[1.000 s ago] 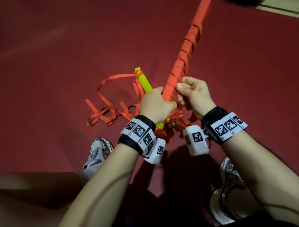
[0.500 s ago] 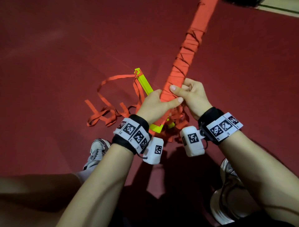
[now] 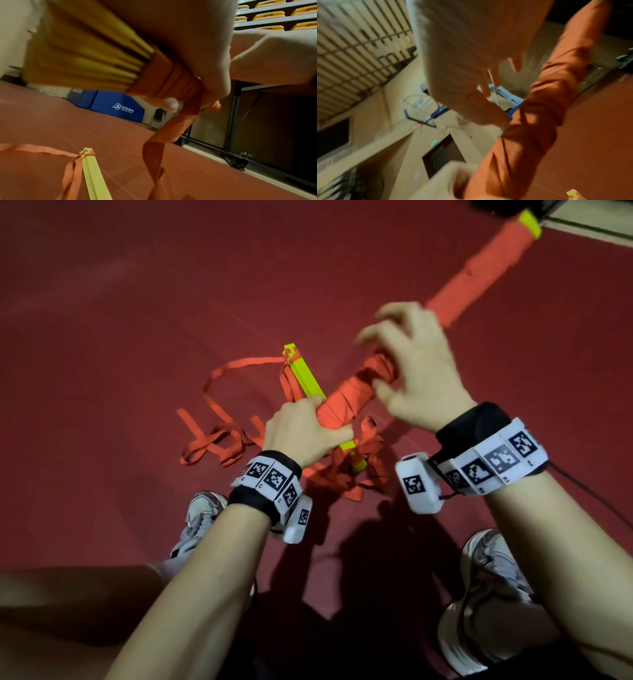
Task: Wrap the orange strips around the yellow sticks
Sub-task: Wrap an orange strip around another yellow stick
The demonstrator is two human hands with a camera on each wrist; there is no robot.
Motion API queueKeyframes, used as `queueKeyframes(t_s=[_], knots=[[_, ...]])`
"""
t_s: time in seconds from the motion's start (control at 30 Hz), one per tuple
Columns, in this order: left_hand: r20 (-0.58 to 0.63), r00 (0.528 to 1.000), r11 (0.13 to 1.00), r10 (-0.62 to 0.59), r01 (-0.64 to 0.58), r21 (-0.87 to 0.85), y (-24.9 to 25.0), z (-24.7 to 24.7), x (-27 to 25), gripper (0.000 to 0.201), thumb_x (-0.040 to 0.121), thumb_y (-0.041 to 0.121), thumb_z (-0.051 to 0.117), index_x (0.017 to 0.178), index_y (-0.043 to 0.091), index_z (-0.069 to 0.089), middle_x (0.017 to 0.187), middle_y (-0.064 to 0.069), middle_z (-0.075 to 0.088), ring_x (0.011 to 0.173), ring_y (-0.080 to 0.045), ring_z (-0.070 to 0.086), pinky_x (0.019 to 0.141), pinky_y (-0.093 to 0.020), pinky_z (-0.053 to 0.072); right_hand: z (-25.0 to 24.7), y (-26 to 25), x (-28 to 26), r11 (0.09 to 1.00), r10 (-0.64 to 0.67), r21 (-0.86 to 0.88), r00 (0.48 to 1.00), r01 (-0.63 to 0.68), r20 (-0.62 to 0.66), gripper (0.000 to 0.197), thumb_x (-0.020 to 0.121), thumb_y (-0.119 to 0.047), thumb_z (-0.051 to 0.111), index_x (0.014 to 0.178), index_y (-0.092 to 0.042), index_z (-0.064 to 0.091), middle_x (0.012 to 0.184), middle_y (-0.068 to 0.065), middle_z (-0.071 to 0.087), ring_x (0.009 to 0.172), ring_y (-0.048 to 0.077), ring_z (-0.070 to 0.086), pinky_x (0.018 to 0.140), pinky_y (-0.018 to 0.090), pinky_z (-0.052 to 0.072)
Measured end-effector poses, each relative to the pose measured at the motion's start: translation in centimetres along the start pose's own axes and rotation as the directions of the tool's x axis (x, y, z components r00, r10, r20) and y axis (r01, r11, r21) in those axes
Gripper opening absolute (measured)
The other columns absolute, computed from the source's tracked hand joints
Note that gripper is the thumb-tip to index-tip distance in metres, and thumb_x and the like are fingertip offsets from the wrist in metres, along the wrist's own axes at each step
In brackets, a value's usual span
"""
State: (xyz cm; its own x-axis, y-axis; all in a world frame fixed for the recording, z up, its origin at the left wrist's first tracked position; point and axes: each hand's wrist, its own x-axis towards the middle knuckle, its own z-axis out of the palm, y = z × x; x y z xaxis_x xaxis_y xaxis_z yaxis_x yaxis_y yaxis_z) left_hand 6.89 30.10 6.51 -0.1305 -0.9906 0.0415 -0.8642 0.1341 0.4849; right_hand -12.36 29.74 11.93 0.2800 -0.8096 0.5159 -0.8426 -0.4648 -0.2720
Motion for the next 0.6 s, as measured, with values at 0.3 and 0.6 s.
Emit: queueKeyframes(t_s=[0.3,0.6], knots=[[0.022,0.971,0.896,0.236,-0.226,0.382,0.1,0.5,-0.6,0.061,0.065,0.074,0.069,0.105,0.029,0.067,0.104,0.0,0.071,0.109,-0.029,0.06,0.092,-0.043,0.041,5.3,0.0,-3.6,0.944,0.092,-0.319,0.863,0.083,0.498,0.061,0.074,-0.028,0.068,0.133,-0.03,0.051,0.103,0.004,0.06,0.103,0.033,0.058,0.085,0.044,0.034],[-0.522,0.848,0.895,-0.094,-0.157,-0.416,-0.3,0.9,1.0,0.138,0.051,0.04,0.097,0.159,0.014,0.016,0.162,-0.015,0.023,0.148,-0.027,0.033,0.117,-0.049,0.036,4.1,0.1,-3.3,0.894,0.33,0.239,0.918,-0.379,0.222,0.05,0.065,-0.035,0.062,0.112,-0.027,0.05,0.079,-0.001,0.056,0.081,0.04,0.06,0.067,0.041,0.048]])
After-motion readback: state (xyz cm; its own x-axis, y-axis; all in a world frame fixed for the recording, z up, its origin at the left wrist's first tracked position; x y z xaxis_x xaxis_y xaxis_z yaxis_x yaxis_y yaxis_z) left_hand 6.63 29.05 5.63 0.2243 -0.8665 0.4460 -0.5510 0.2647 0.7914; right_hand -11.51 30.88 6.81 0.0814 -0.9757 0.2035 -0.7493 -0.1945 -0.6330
